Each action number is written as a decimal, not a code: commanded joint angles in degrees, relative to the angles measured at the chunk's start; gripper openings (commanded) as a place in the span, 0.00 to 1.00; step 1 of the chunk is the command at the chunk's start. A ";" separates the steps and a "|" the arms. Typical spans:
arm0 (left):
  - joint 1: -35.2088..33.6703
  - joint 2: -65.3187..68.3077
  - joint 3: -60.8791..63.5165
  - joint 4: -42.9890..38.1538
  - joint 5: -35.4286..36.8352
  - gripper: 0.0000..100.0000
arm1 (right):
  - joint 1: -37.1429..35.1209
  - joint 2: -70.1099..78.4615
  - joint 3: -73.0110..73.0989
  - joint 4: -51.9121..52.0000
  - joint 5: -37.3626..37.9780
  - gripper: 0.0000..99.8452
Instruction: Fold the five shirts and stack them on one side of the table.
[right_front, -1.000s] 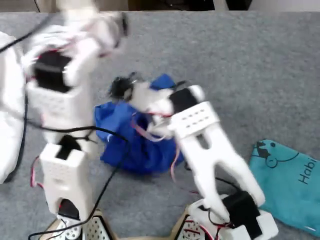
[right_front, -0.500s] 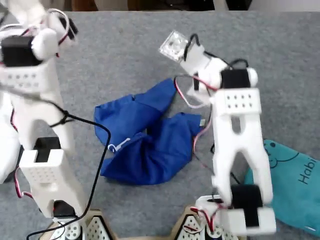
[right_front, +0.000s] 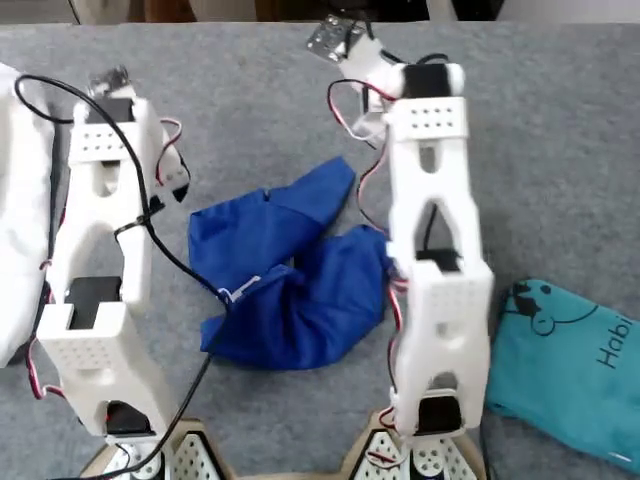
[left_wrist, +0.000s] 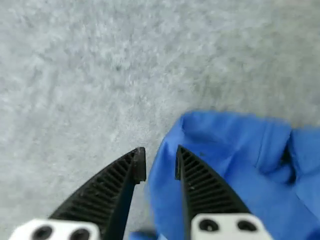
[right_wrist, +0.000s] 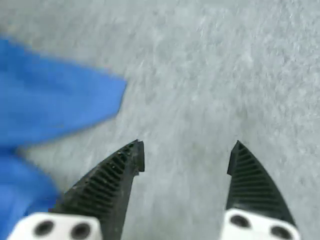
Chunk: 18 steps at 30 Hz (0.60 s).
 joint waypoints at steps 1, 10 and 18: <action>0.70 -3.30 5.10 -10.81 4.31 0.11 | -1.98 12.35 -16.40 -2.02 -1.85 0.23; 1.23 -1.63 12.48 -27.96 13.10 0.11 | -3.21 31.08 -37.67 -5.10 -15.03 0.22; 1.58 1.19 15.91 -33.85 13.71 0.11 | -2.95 29.41 -33.45 -5.19 -14.86 0.20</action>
